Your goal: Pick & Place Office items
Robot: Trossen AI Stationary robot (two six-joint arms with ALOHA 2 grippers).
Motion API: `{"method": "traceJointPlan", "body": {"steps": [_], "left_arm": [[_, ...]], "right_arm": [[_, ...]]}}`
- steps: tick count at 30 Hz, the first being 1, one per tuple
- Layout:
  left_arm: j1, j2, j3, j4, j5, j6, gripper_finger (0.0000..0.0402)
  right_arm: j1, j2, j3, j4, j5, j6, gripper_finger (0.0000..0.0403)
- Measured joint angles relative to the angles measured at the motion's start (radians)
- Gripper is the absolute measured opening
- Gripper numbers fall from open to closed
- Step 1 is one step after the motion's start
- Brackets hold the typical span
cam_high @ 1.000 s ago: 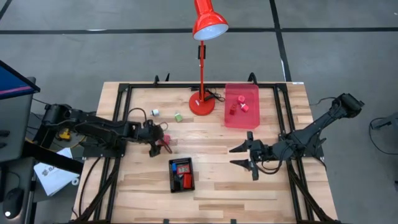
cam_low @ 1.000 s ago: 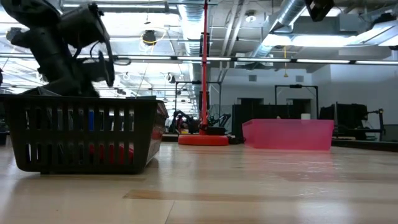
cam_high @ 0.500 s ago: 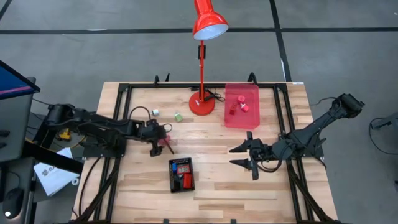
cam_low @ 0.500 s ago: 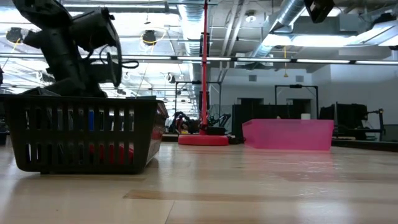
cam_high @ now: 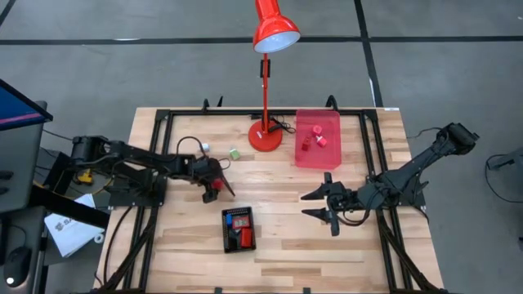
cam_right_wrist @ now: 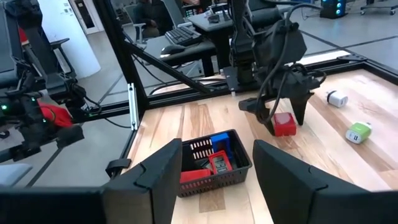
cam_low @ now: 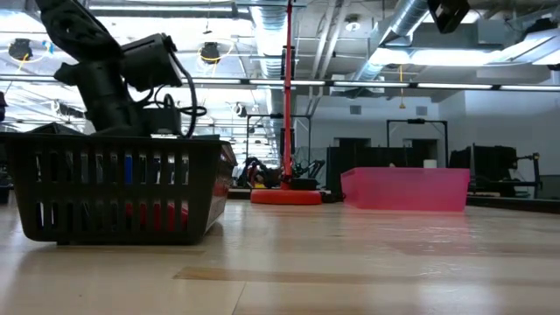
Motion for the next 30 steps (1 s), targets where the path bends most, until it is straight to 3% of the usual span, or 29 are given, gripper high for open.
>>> {"method": "traceJointPlan", "body": {"steps": [12, 24, 30], "left_arm": [[0.031, -0.001, 0.0, 0.008, -0.002, -0.075, 0.0206], [0.027, -0.03, -0.001, 0.136, -0.026, -0.094, 0.0209], [0.011, -0.198, 0.003, 0.163, -0.01, -0.042, 0.0208]], "right_arm": [[0.028, 0.0, 0.0, -0.009, 0.0, -0.001, 0.0191], [0.047, 0.0, 0.0, -0.035, 0.002, -0.029, 0.0191], [0.079, 0.002, 0.0, -0.033, 0.004, -0.171, 0.0191]]}}
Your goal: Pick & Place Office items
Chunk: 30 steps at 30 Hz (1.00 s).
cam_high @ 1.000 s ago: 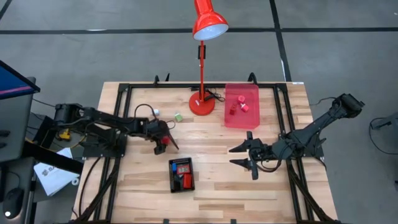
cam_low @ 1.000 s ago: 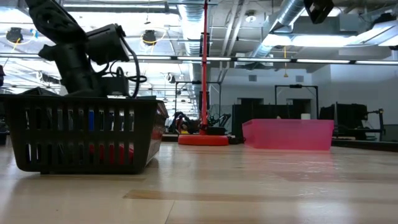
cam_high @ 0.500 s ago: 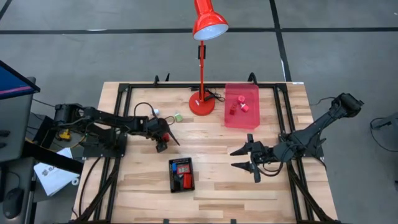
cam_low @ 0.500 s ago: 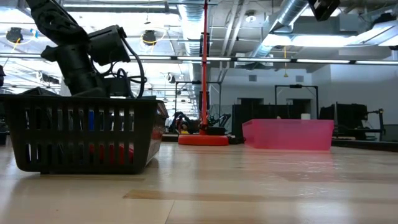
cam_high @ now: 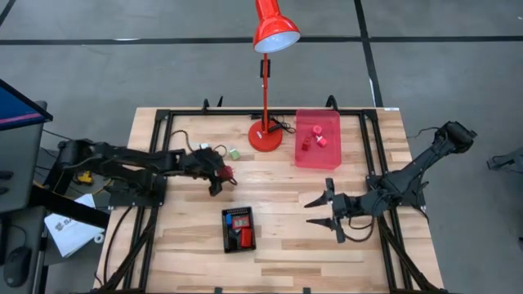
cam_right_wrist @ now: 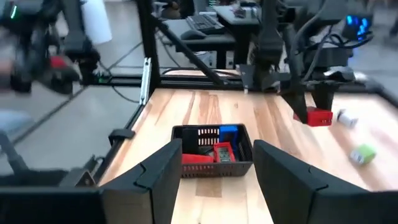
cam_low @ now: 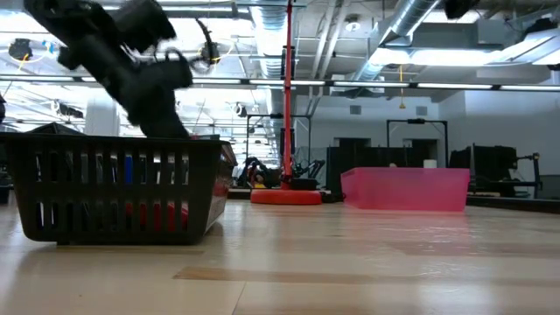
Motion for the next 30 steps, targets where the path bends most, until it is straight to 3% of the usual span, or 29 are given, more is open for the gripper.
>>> {"method": "traceJointPlan", "body": {"steps": [5, 9, 15, 20, 30], "left_arm": [[-0.003, -0.145, 0.002, 0.035, 0.167, -0.009, 0.021], [-0.047, -0.155, 0.002, 0.077, 0.275, -0.078, 0.0208], [-0.154, -0.031, 0.017, 0.253, 0.347, -0.152, 0.0209], [-0.234, 0.119, 0.147, 0.315, 0.351, -0.14, 0.0209], [-0.316, 0.322, 0.421, 0.321, 0.441, -0.055, 0.0209]], "right_arm": [[0.031, 0.009, 0.0, 0.031, 0.0, -0.248, 0.0191], [0.046, 0.06, 0.001, 0.096, 0.0, -0.48, 0.0191], [0.023, 0.192, 0.09, 0.097, 0.0, -0.591, 0.0191], [-0.011, 0.307, 0.201, 0.054, -0.001, -0.64, 0.0197], [-0.034, 0.435, 0.37, -0.05, 0.001, -0.635, 0.0271]]}}
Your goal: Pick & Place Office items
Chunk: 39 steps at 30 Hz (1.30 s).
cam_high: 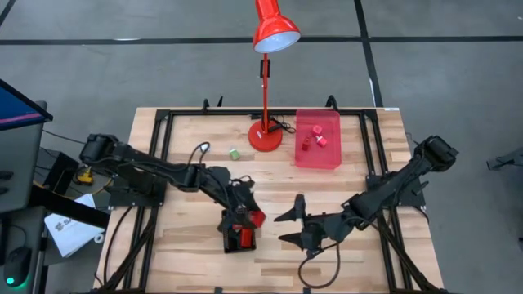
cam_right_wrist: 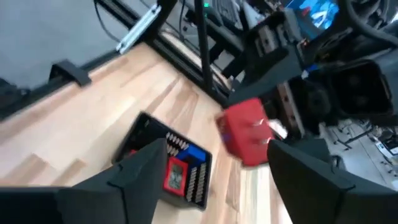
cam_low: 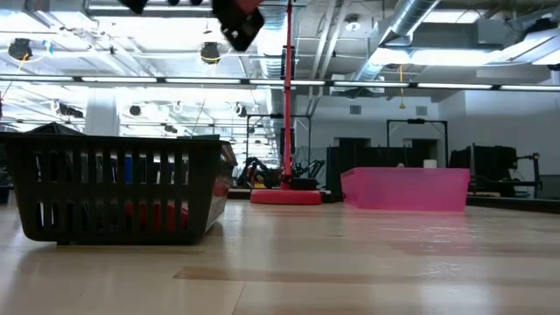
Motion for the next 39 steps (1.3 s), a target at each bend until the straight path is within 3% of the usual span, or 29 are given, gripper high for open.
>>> {"method": "traceJointPlan", "body": {"steps": [9, 20, 39], "left_arm": [[-0.005, 0.101, 0.078, 0.004, 0.023, 0.01, 0.0209], [-0.005, 0.122, 0.112, 0.021, 0.035, 0.025, 0.021], [-0.002, 0.122, 0.112, 0.054, 0.037, 0.024, 0.021]], "right_arm": [[-0.004, 0.004, 0.021, -0.02, 0.021, 0.018, 0.0279], [-0.036, 0.008, 0.02, -0.009, -0.006, 0.023, 0.0279], [-0.135, 0.055, 0.023, 0.056, -0.194, 0.013, 0.0279]]}}
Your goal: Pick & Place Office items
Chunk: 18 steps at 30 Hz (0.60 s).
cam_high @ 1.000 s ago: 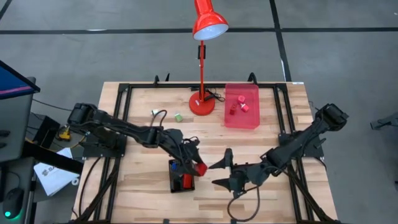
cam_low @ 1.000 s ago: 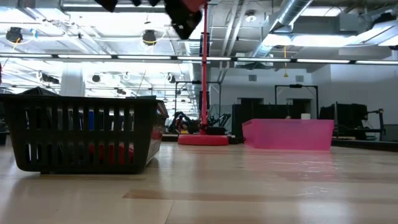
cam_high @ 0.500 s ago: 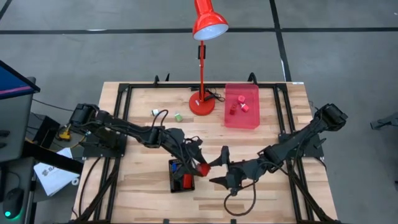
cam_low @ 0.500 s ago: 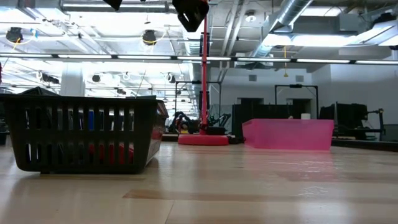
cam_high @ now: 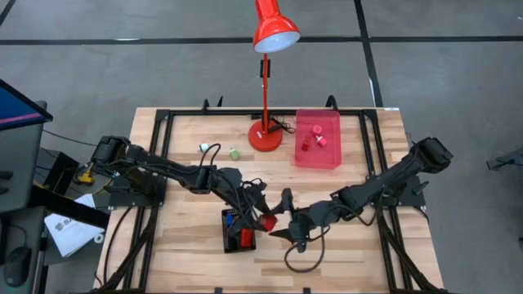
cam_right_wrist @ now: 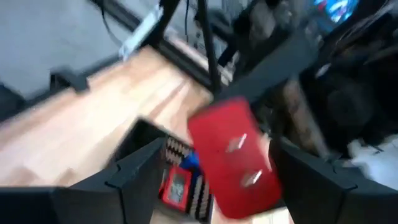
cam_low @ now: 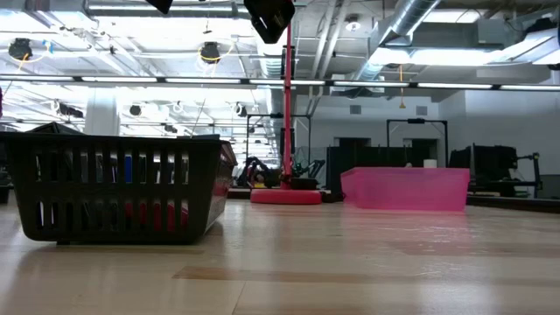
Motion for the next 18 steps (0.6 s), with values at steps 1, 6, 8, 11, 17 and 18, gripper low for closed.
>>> {"method": "traceJointPlan", "body": {"steps": [1, 6, 8, 11, 17, 18], "left_arm": [[0.0, 0.0, 0.0, -0.001, -0.001, -0.002, 0.021], [0.0, 0.0, -0.001, -0.002, 0.0, -0.003, 0.021], [0.0, 0.0, -0.001, -0.002, 0.0, -0.004, 0.021], [0.0, 0.0, -0.001, -0.002, 0.0, -0.004, 0.021], [0.0, 0.0, -0.001, -0.003, -0.001, -0.004, 0.021], [0.0, 0.0, -0.001, -0.004, 0.0, -0.005, 0.021]], "right_arm": [[0.0, 0.006, -0.004, -0.003, -0.001, -0.013, 0.0279], [0.001, 0.028, -0.002, 0.033, 0.004, -0.06, 0.0274], [0.001, 0.028, -0.002, 0.046, 0.005, -0.063, 0.0271], [0.005, 0.027, -0.002, 0.05, 0.005, -0.07, 0.026], [0.005, 0.034, 0.013, 0.046, 0.008, -0.087, 0.0199], [0.005, 0.034, 0.013, 0.046, 0.008, -0.09, 0.0183]]}}
